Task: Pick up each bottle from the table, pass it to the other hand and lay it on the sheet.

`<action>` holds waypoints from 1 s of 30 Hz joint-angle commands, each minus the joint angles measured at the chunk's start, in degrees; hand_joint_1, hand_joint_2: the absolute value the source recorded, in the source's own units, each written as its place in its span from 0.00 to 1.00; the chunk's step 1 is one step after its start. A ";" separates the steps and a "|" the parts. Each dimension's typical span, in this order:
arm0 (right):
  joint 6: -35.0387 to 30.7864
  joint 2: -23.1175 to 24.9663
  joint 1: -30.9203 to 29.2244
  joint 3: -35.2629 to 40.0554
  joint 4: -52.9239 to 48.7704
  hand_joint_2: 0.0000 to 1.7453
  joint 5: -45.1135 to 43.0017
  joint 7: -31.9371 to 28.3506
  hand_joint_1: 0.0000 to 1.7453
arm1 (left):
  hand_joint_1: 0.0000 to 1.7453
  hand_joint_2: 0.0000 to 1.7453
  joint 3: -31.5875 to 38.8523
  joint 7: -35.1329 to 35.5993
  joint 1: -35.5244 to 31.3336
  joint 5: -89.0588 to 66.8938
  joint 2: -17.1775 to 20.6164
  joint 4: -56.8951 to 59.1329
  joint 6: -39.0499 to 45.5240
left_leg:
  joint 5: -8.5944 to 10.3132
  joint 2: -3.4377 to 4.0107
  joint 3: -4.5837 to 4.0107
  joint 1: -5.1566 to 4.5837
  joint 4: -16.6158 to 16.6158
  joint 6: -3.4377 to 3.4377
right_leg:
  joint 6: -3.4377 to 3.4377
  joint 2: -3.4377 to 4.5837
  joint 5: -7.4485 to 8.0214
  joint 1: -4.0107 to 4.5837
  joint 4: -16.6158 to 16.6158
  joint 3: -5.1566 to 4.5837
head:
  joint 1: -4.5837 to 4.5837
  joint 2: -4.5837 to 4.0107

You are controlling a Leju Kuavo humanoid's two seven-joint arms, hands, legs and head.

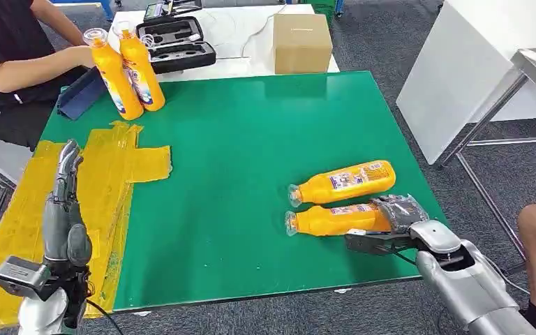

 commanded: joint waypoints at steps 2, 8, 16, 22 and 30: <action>-0.81 0.63 9.78 -1.86 -4.79 1.00 -12.13 -2.18 1.00 | 0.00 0.00 -1.81 6.02 -2.65 8.49 1.49 7.56 -6.42 | -0.07 -0.22 0.27 0.05 -0.09 0.02 | 0.02 -0.27 -0.11 0.07 -0.15 0.08 | 0.00 0.00; -3.18 4.50 12.61 -6.12 -10.55 1.00 -20.57 -4.81 1.00 | 0.00 1.00 -1.27 7.61 -2.00 13.66 1.98 8.97 -8.83 | -0.18 -0.06 0.38 0.04 -0.25 -0.04 | -0.01 -0.14 -0.14 0.06 -0.26 0.78 | -0.02 0.00; -3.00 12.32 14.27 -11.10 -23.89 1.00 -43.03 -9.46 1.00 | 0.00 1.00 -0.41 7.96 0.75 19.89 2.74 8.89 -11.42 | -0.24 0.03 0.43 0.03 -0.15 -0.06 | 0.02 -0.05 -0.14 0.06 -0.14 0.74 | -0.02 0.00; -5.07 15.50 10.14 -10.44 -21.79 1.00 -46.24 -10.51 1.00 | 0.00 1.00 -2.46 12.22 2.33 30.51 3.70 9.51 -17.37 | -0.28 0.24 -0.05 0.00 -0.05 -0.08 | 0.05 0.17 -0.15 0.02 0.06 0.20 | -0.02 0.00; -5.63 17.36 7.75 -9.76 -18.67 1.00 -47.55 -11.60 1.00 | 0.00 1.00 -4.01 13.68 2.99 35.48 4.71 10.72 -20.60 | -0.26 0.21 -0.06 -0.02 -0.08 -0.10 | -0.01 0.15 -0.15 0.00 0.02 0.23 | 0.00 0.00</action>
